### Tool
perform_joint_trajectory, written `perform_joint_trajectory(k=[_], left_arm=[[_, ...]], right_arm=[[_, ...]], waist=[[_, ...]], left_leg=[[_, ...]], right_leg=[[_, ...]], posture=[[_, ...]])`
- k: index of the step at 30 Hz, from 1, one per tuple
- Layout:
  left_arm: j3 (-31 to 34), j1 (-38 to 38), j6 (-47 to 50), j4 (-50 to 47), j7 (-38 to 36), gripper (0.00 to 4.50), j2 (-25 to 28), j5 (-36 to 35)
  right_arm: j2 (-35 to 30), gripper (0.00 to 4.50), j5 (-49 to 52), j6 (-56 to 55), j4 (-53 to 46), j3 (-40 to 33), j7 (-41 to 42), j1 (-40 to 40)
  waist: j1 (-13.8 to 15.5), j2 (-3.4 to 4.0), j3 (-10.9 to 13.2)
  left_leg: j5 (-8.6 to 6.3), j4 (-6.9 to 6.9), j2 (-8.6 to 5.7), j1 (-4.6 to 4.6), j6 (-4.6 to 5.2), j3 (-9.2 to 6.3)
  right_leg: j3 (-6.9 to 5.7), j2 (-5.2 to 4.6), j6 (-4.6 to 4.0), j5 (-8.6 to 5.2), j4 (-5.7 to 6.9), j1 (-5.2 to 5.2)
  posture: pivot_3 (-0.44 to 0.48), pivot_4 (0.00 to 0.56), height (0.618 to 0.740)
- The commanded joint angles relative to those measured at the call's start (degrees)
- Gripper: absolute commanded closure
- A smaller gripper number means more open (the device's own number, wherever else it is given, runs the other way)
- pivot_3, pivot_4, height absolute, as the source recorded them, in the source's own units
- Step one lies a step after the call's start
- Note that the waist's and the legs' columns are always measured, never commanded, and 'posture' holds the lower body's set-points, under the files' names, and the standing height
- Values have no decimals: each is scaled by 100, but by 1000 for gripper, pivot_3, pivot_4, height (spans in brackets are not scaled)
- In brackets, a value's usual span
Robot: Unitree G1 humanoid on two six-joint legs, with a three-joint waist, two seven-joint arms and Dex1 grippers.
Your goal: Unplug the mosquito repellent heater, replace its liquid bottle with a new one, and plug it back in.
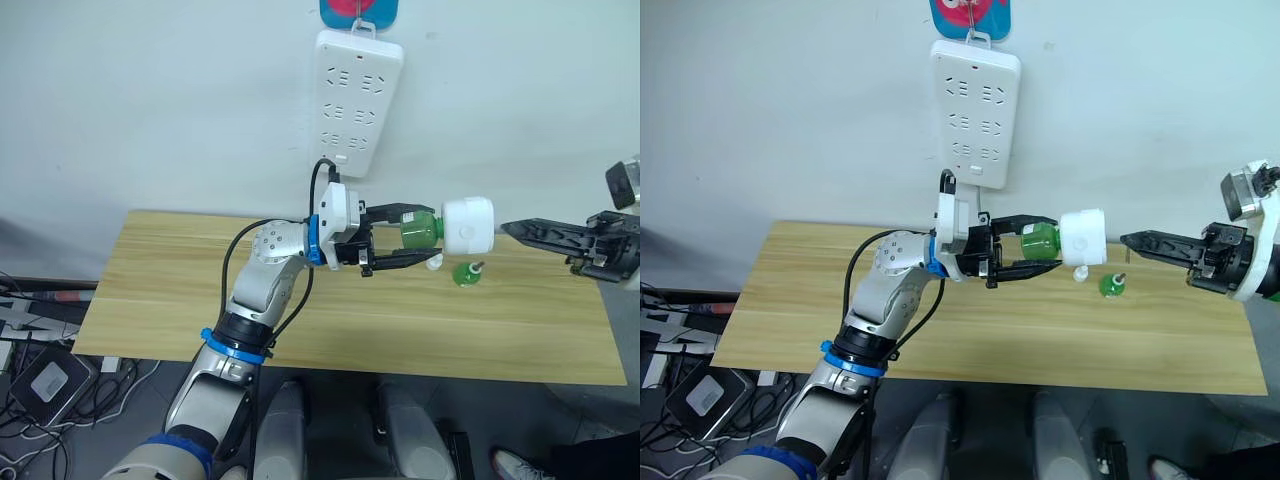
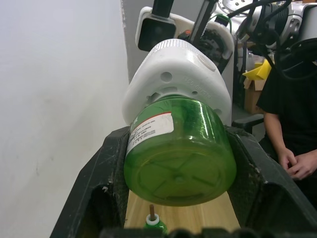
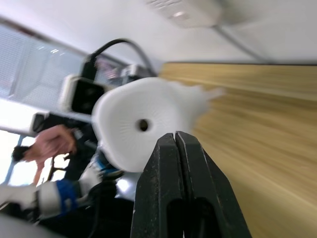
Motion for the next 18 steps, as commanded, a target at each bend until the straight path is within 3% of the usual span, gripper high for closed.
perform_joint_trajectory(k=[1, 11, 18], left_arm=[[-23, -14, 20, -321, -32, 2205, -54, -118], [-77, 24, 60, -409, -75, 2205, -92, -131], [-10, 32, 102, -388, -88, 2205, -43, -145]], right_arm=[[163, 4476, 163, 158, -144, 106, 110, -413], [477, 4476, 163, 237, -101, 234, -217, -641], [161, 4476, 163, 447, 116, 106, -82, -435]], waist=[[-4, 1, 0], [19, 0, 0], [18, 0, 0]], left_leg=[[0, 0, -1, 2, 0, 1], [0, -1, -2, -5, 0, -4], [0, -1, -3, -5, 1, -3]], right_leg=[[1, 0, 0, 0, 1, 0], [-5, -3, 0, 0, -3, -1], [-4, -3, 0, 0, -3, -1]], posture=[[-28, 316, 740], [-24, 320, 740], [-24, 321, 740]])
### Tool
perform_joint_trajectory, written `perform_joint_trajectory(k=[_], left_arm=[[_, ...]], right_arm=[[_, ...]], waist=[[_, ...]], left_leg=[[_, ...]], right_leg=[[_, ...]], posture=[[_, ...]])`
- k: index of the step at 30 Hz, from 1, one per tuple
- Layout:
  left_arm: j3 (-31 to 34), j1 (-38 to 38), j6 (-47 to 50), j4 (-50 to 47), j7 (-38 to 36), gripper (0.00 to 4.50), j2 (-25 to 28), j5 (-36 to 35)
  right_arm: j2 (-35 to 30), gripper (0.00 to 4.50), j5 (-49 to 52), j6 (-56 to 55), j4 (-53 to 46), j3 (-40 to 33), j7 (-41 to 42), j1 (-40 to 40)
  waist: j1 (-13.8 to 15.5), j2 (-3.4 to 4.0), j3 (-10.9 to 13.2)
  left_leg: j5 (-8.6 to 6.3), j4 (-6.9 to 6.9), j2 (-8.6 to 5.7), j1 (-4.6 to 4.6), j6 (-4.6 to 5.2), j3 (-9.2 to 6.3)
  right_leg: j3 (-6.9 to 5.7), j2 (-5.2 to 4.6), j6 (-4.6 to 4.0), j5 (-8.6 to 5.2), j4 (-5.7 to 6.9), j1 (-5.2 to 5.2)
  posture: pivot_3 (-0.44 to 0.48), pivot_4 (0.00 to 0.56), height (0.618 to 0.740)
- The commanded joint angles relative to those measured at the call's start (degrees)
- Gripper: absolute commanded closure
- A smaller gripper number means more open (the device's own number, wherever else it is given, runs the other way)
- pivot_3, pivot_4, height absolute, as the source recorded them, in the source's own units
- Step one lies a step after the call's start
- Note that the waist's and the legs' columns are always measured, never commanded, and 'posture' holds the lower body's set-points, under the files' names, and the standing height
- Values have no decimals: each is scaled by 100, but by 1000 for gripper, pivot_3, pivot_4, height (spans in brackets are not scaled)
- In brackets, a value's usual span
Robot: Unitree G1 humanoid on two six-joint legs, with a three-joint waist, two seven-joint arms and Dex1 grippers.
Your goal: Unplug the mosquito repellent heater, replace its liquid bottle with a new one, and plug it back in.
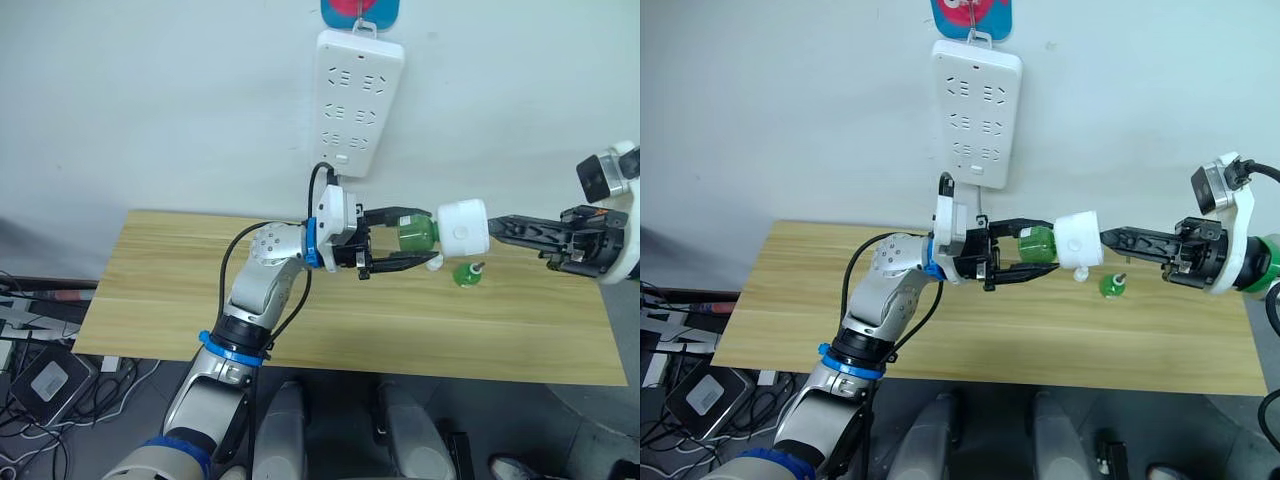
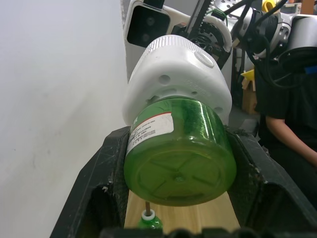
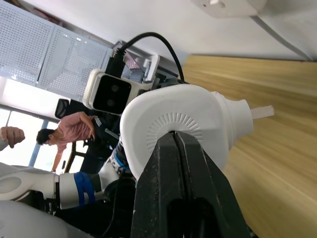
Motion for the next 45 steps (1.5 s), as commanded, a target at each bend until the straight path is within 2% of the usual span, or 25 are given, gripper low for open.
perform_joint_trajectory(k=[1, 7, 10, 17, 23, 28, 35, 41, 45], left_arm=[[-6, -39, 16, -356, -3, 2205, -52, -137], [21, -36, 89, -400, 34, 2205, -54, -142], [13, -15, 127, -453, 33, 2205, -47, -155], [-22, 37, 412, -689, 2, 2205, -32, -286], [17, -16, 723, -821, 200, 2205, -110, -414], [132, -113, 838, -702, 447, 2205, -116, -361], [85, -123, 628, -455, 473, 2205, -121, -185], [47, -126, 484, -312, 325, 2205, -100, -124], [1, -80, 432, -305, 222, 2205, -75, -106]], right_arm=[[-241, 4476, 146, 159, 118, -185, 170, 52], [-511, 4476, 146, 212, 518, -279, 196, 156], [-447, 4476, 93, 69, 664, -189, 53, -3], [493, 4476, -609, -501, 767, 171, -641, -799], [1158, 4476, -865, -371, 515, 346, -652, -880], [905, 4476, -38, -30, -21, 321, -541, -445], [445, 4476, 146, 81, -882, 178, 573, -34], [243, 4476, 146, -51, -799, 367, 815, -668], [385, 4476, 146, -192, -477, 604, 298, -1344]], waist=[[0, 0, 0], [-1, 0, 0], [-6, 0, 0], [-39, 0, 0], [-3, 2, -1], [13, 2, -1], [-5, 3, -2], [-20, 3, -2], [-22, 3, -2]], left_leg=[[0, 0, 0, 0, 0, 0], [0, 0, 1, 0, 0, 0], [0, 0, 1, 1, 0, 1], [1, 0, 3, 3, -1, 0], [1, -1, 0, -3, -2, 0], [1, 0, 0, -6, -1, -6], [0, 6, -1, -8, -1, -4], [0, 8, 1, -6, -1, -5], [0, 9, 0, -7, -1, -3]], right_leg=[[0, 0, 0, 0, 0, 0], [-1, 0, 0, 0, 0, 0], [1, 1, 0, 0, 1, 0], [1, 2, 0, 0, 4, -1], [0, 0, 0, 0, 2, -6], [-6, -1, 0, 0, 1, -6], [-4, 0, 0, 0, 4, -7], [-5, 2, 0, 0, 6, -7], [-3, 1, 0, 0, 4, -7]], posture=[[-24, 321, 740], [-24, 315, 740], [-24, 312, 740], [-22, 307, 740], [-13, 297, 740], [-7, 293, 740], [-12, 292, 740], [-34, 296, 740], [-40, 299, 740]])
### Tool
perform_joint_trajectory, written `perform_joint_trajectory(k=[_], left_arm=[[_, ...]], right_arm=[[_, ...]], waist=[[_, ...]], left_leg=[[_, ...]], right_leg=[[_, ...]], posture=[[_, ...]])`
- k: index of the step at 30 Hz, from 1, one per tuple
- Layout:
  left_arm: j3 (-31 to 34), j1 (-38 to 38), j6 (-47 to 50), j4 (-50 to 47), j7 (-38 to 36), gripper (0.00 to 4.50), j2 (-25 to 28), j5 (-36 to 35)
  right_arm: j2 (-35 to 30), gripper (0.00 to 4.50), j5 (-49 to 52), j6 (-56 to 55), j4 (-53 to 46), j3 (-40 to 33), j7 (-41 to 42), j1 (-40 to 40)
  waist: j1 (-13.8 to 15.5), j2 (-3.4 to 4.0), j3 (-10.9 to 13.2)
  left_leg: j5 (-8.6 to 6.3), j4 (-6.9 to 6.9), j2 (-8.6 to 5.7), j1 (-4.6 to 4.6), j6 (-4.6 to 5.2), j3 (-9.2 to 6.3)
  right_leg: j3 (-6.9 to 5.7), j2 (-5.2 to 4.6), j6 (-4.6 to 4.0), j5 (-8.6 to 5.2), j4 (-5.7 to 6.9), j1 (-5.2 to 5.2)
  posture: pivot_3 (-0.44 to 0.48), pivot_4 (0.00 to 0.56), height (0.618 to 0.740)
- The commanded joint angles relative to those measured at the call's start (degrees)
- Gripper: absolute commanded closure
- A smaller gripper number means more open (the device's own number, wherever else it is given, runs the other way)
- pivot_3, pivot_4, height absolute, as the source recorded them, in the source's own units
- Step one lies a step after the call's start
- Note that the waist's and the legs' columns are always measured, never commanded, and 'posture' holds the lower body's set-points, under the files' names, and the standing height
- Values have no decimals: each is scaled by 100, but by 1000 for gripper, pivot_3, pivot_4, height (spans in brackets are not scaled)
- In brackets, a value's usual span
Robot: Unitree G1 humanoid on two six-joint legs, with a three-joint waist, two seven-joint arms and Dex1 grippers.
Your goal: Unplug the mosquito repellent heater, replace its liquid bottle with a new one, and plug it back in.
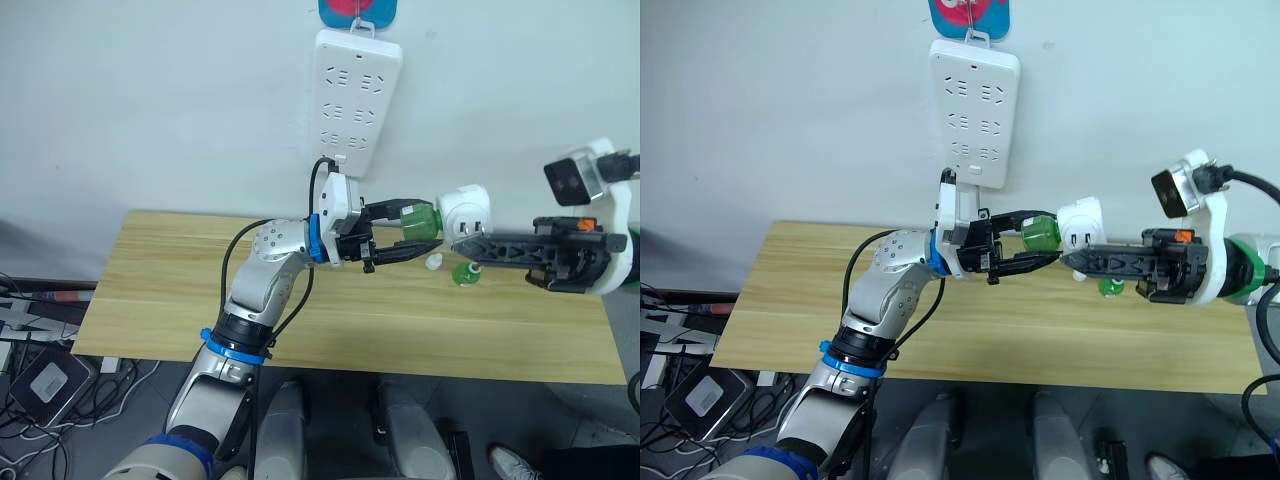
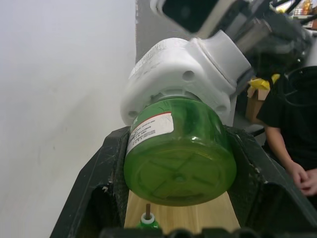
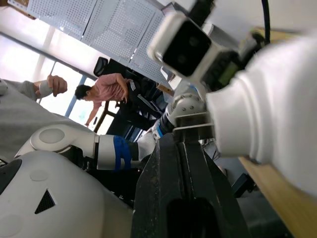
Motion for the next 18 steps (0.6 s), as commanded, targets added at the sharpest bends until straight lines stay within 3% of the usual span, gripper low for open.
perform_joint_trajectory(k=[1, 8, 18], left_arm=[[-98, 2, -151, -185, -122, 2205, -22, -1], [-163, 38, -90, -304, -258, 2205, -9, -29], [-137, 35, 51, -441, -369, 2205, -23, -170]], right_arm=[[76, 4476, 151, -240, 117, 75, -503, -362], [321, 4476, -230, -672, 53, 398, -1601, -580], [474, 4476, -1791, -397, -44, 417, -1018, -323]], waist=[[8, 0, 0], [15, 0, 0], [14, 1, 0]], left_leg=[[0, 1, 1, 0, 0, -1], [0, 1, -1, -7, 0, -4], [0, 1, 0, -7, 0, -4]], right_leg=[[-1, 0, 0, 0, 0, 0], [-4, -3, 0, 0, -1, -2], [-4, -3, 0, 0, 0, -5]], posture=[[-40, 299, 740], [-38, 301, 740], [-35, 304, 740]])
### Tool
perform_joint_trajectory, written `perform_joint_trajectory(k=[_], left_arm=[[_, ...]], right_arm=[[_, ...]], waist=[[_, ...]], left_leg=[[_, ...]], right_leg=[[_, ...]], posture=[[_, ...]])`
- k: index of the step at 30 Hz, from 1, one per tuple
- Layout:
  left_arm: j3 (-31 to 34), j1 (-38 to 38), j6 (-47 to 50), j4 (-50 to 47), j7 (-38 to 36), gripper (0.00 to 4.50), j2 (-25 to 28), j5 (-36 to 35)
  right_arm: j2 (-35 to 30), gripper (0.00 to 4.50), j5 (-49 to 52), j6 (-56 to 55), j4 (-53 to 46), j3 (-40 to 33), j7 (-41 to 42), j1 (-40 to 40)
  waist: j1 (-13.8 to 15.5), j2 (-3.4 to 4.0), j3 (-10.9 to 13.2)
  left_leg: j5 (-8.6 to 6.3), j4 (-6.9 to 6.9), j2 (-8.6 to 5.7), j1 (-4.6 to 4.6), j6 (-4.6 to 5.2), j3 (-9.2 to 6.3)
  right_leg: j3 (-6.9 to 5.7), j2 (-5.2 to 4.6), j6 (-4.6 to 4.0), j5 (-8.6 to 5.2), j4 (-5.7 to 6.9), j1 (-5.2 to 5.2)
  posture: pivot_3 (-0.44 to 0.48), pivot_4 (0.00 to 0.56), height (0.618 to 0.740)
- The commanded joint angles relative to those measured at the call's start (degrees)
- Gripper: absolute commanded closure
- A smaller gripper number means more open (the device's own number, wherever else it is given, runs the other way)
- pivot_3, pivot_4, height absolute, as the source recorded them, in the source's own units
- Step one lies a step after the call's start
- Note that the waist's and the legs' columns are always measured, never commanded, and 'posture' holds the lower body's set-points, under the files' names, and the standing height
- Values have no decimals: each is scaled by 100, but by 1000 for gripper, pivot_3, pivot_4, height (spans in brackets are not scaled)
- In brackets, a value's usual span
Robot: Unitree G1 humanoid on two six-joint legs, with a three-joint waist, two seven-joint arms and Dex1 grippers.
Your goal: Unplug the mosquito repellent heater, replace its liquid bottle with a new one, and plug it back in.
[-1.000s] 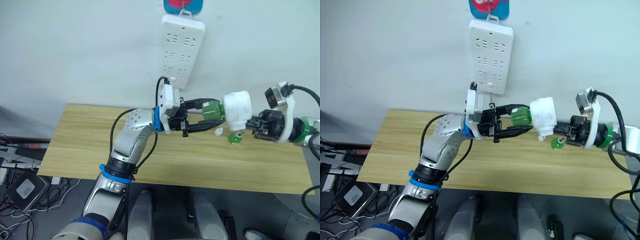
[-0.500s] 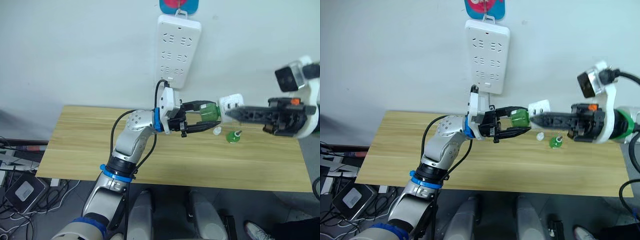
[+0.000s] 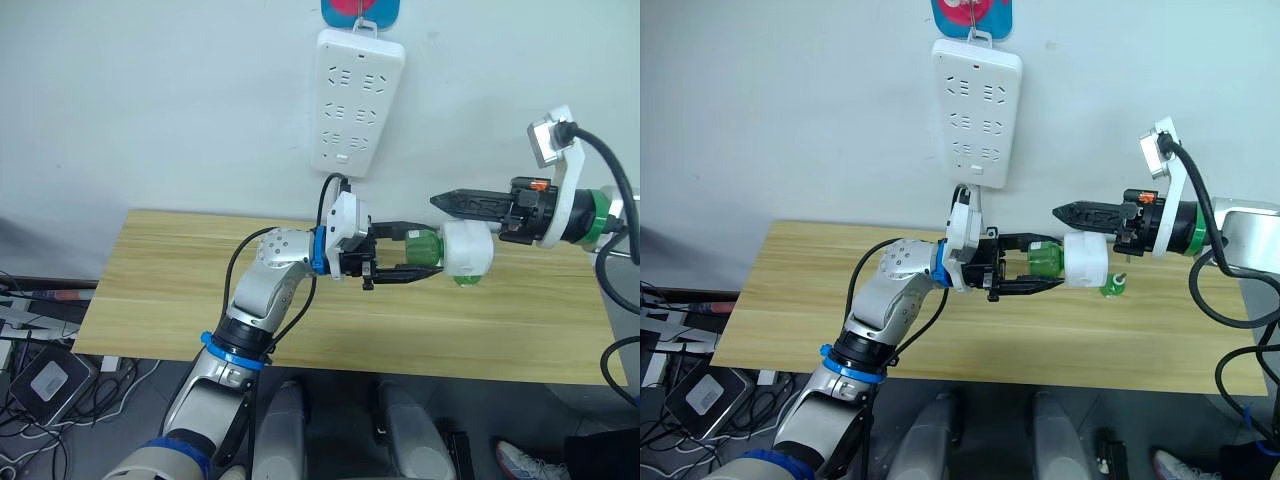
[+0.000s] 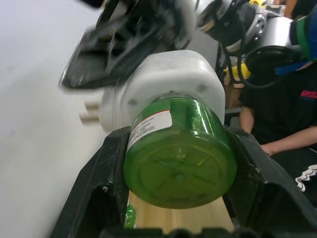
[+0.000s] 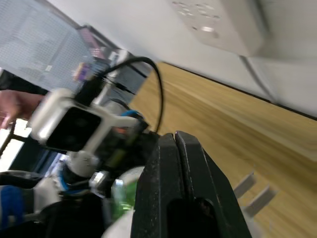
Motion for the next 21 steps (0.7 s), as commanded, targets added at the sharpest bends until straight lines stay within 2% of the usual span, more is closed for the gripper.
perform_joint_trajectory(k=[1, 10, 15, 21], left_arm=[[146, -86, -43, -427, 9, 2205, -90, -291], [286, -216, 109, -370, 105, 2205, -180, -370], [267, -178, 66, -344, 79, 2205, -143, -315], [183, -69, -440, -291, -22, 2205, -71, -71]], right_arm=[[-10, 4476, -350, 191, -104, -44, 293, 203], [-194, 4476, -814, 513, -473, -171, 1159, 819], [66, 4476, -597, 408, -232, -408, 844, 676], [58, 4476, 930, 354, 767, -656, -21, 141]], waist=[[0, 0, 0], [10, 0, 0], [-38, 0, 0], [-54, 0, 0]], left_leg=[[0, 0, 0, 0, 0, -1], [0, 0, -1, -1, 0, 0], [0, 1, 2, 3, 0, 1], [0, 2, 1, 1, 1, 2]], right_leg=[[0, 0, 0, 0, 0, 0], [0, 0, 0, 0, 0, 0], [2, 2, 0, 0, 5, 0], [2, 1, 0, 0, 4, 0]], posture=[[-36, 305, 740], [-36, 305, 740], [-39, 308, 740], [-40, 308, 740]])
